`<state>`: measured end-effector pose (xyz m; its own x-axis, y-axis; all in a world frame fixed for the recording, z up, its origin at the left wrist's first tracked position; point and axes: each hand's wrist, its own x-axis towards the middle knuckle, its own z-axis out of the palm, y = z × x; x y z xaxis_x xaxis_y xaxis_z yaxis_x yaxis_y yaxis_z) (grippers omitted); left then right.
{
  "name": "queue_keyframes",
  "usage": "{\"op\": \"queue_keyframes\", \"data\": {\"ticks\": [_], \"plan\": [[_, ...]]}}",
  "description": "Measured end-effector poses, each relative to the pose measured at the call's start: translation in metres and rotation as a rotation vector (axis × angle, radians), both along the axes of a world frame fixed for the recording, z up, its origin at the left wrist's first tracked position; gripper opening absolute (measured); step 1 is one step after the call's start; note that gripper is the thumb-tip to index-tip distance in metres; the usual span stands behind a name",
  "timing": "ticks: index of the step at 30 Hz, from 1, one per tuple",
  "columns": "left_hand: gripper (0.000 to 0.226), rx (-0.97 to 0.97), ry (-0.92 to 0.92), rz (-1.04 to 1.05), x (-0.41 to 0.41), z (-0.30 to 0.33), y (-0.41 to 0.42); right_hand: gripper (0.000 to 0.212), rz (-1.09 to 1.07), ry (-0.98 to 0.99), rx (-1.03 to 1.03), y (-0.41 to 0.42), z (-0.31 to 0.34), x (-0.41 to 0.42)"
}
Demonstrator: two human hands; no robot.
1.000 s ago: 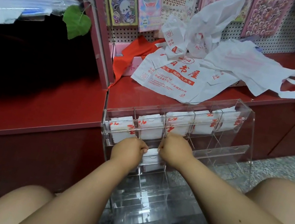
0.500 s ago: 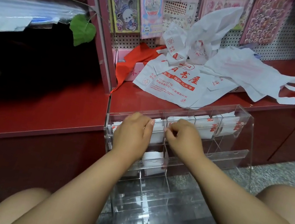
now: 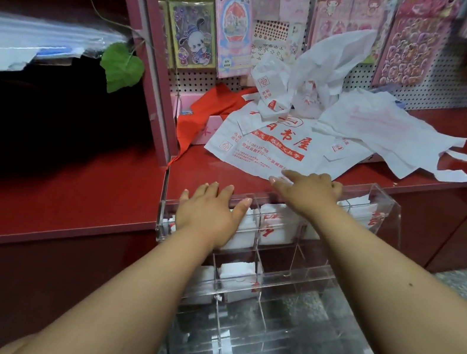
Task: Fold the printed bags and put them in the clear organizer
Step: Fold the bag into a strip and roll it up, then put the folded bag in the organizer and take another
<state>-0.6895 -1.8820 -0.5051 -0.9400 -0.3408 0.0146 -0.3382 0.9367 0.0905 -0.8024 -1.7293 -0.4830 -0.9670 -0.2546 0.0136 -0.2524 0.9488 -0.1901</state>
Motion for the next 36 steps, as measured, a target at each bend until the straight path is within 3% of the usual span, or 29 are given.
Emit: {"op": "queue_keyframes", "data": {"ticks": [4,9,11,13,17,19,22,25,30,33,36], "plan": [[0.068,-0.023,0.010,-0.001,0.001,0.001,0.001,0.057,0.041,0.013,-0.067,-0.015,0.000,-0.009],[0.069,-0.023,0.067,0.000,0.000,-0.002,0.000,0.034,0.177,-0.074,-0.831,-0.009,0.012,0.004],[0.067,0.031,0.149,-0.009,0.005,0.000,-0.001,0.025,0.165,-0.175,-1.011,-0.005,0.018,0.021],[0.062,0.237,0.265,-0.004,0.010,0.006,-0.003,0.021,0.182,-0.263,-1.095,-0.002,0.020,0.038],[0.051,1.107,0.664,0.059,0.010,0.020,-0.012,0.011,0.240,-0.408,-1.018,0.004,0.024,0.079],[0.044,1.433,0.712,0.187,0.013,0.029,-0.019,0.011,0.289,-0.441,-0.947,0.006,0.026,0.099],[0.031,1.338,0.656,0.357,0.026,0.032,-0.026,0.022,0.447,-0.528,-0.738,0.012,0.036,0.124],[0.024,1.351,0.619,0.322,0.050,0.034,-0.034,0.032,0.543,-0.553,-0.645,0.022,0.045,0.136],[0.020,1.369,0.421,0.298,0.094,0.036,-0.058,0.021,0.186,-0.055,-0.573,0.049,0.029,0.089],[0.022,1.355,0.359,0.318,0.112,0.031,-0.070,0.016,0.011,-0.023,-0.541,0.066,0.013,0.069],[0.026,1.317,0.286,0.323,0.123,0.026,-0.080,0.015,0.013,-0.013,-0.575,0.067,0.006,0.067]]}}
